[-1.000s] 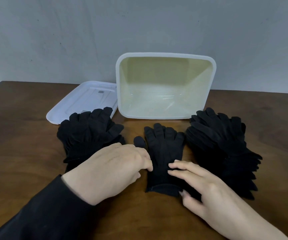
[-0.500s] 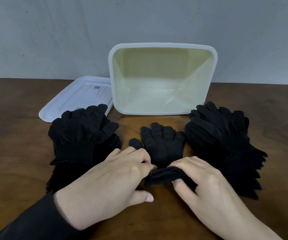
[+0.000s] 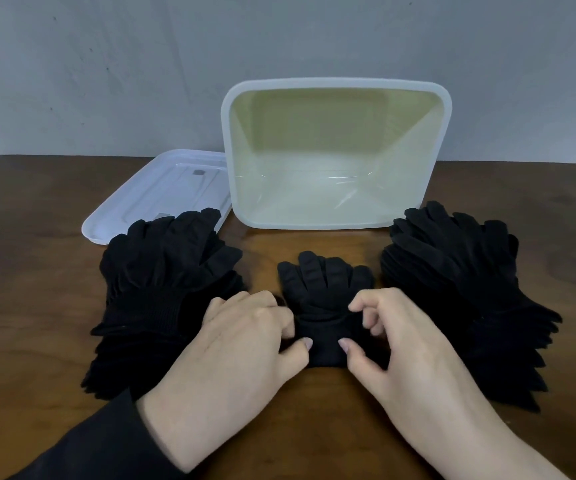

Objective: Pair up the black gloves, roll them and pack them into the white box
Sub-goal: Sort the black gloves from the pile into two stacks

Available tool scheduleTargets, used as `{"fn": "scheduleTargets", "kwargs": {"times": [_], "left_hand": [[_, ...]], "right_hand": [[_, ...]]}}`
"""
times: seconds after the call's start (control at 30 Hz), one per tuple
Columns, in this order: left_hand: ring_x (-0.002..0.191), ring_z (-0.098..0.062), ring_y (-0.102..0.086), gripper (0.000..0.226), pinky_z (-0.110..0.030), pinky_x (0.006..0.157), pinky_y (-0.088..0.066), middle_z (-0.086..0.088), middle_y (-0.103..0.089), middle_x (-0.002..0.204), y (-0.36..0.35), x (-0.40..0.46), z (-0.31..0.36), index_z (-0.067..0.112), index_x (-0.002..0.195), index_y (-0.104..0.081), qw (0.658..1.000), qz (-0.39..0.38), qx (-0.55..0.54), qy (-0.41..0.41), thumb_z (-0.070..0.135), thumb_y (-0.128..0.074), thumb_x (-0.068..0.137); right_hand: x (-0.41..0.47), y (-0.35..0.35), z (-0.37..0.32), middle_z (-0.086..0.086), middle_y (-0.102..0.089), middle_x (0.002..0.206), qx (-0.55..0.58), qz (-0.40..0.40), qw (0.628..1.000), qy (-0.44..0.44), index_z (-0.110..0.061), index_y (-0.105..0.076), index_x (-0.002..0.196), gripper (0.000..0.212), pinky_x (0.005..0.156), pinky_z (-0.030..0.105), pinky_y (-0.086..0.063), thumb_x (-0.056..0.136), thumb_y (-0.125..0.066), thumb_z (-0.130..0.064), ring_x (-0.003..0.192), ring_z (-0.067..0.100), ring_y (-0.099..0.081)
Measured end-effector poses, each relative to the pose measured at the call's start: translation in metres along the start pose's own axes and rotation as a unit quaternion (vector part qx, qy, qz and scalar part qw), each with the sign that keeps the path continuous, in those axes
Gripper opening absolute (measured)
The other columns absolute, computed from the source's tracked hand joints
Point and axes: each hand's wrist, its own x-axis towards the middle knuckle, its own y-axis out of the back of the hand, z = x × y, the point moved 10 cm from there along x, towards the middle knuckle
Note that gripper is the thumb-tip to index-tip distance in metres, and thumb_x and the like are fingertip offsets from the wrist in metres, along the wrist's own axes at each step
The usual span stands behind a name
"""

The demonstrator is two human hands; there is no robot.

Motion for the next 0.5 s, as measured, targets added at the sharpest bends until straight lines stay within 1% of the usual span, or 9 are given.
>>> {"fn": "scheduleTargets", "kwargs": {"times": [0.07,0.1,0.17,0.2,0.27,0.33,0.37,0.43,0.5], "left_hand": [[0.085,-0.002,-0.047,0.023,-0.022,0.084,-0.033,0.019,-0.046,0.085,0.004,0.001,0.001,0.039,0.094,-0.042,1.0,0.016,-0.004,-0.004,0.057,-0.056,0.088],[0.081,-0.002,-0.047,0.032,-0.022,0.079,-0.036,0.02,-0.044,0.085,0.004,0.002,0.001,0.04,0.096,-0.038,1.0,0.02,0.002,-0.015,0.053,-0.064,0.085],[0.08,-0.003,-0.049,0.045,-0.025,0.075,-0.042,0.019,-0.047,0.092,0.005,0.003,0.007,0.039,0.104,-0.044,0.999,0.032,0.004,-0.043,0.039,-0.079,0.076],[0.083,-0.006,-0.052,0.041,-0.028,0.076,-0.045,0.017,-0.051,0.098,0.005,0.004,0.014,0.036,0.106,-0.054,0.997,0.038,0.012,-0.069,0.031,-0.08,0.075],[0.086,-0.01,-0.058,0.021,-0.03,0.078,-0.044,0.012,-0.062,0.099,0.0,0.003,0.027,0.03,0.097,-0.072,0.988,0.05,0.06,-0.137,0.02,-0.066,0.079],[0.086,-0.008,-0.064,0.035,-0.028,0.078,-0.038,0.013,-0.07,0.099,-0.009,0.0,0.029,0.028,0.093,-0.079,0.985,0.012,0.066,-0.159,0.022,-0.047,0.082],[0.089,-0.006,-0.066,0.04,-0.027,0.08,-0.038,0.014,-0.072,0.103,-0.011,-0.003,0.027,0.027,0.098,-0.079,0.986,-0.007,0.061,-0.156,0.025,-0.042,0.083],[0.102,-0.001,-0.064,0.043,-0.025,0.09,-0.045,0.016,-0.07,0.116,-0.014,-0.009,0.023,0.027,0.11,-0.076,0.986,-0.051,0.046,-0.153,0.035,-0.041,0.087],[0.114,-0.002,-0.06,0.048,-0.029,0.097,-0.047,0.014,-0.067,0.127,-0.016,-0.014,0.021,0.024,0.12,-0.072,0.985,-0.07,0.054,-0.148,0.045,-0.041,0.089]], "right_hand": [[0.001,0.003,-0.002,-0.019,-0.047,0.104,-0.034,0.026,0.999,0.024,-0.037,-0.057,0.106,0.023,0.078,0.029,-0.05,0.085,-0.065,-0.037,0.094,0.005,-0.051],[0.0,0.005,-0.005,-0.016,-0.051,0.108,-0.056,0.042,0.997,0.045,-0.034,-0.066,0.103,0.015,0.081,0.031,-0.049,0.088,-0.065,-0.034,0.097,0.008,-0.052],[-0.001,0.004,-0.013,-0.011,-0.062,0.11,-0.09,0.065,0.99,0.088,-0.027,-0.077,0.098,0.022,0.085,0.033,-0.044,0.09,-0.057,-0.031,0.1,0.012,-0.06],[-0.003,0.003,-0.016,-0.01,-0.067,0.108,-0.097,0.066,0.987,0.109,-0.025,-0.079,0.096,0.028,0.086,0.033,-0.042,0.09,-0.052,-0.03,0.098,0.011,-0.064],[-0.005,-0.001,-0.017,-0.011,-0.071,0.11,-0.086,0.047,0.987,0.124,-0.021,-0.08,0.1,0.033,0.089,0.032,-0.043,0.091,-0.049,-0.029,0.1,0.007,-0.066],[-0.008,-0.005,-0.012,-0.012,-0.069,0.12,-0.061,0.003,0.992,0.113,-0.02,-0.077,0.111,0.037,0.095,0.029,-0.048,0.092,-0.048,-0.035,0.111,0.003,-0.062],[-0.009,-0.006,-0.01,-0.013,-0.066,0.127,-0.055,-0.023,0.993,0.107,-0.021,-0.074,0.118,0.041,0.097,0.028,-0.049,0.092,-0.049,-0.04,0.117,0.001,-0.059],[-0.011,-0.011,-0.006,-0.015,-0.059,0.136,-0.057,-0.068,0.991,0.1,-0.023,-0.067,0.128,0.05,0.1,0.027,-0.048,0.089,-0.049,-0.049,0.125,0.0,-0.052],[-0.009,-0.014,-0.003,-0.018,-0.057,0.137,-0.053,-0.079,0.991,0.093,-0.026,-0.064,0.131,0.051,0.101,0.027,-0.045,0.087,-0.05,-0.049,0.126,-0.002,-0.049]]}}
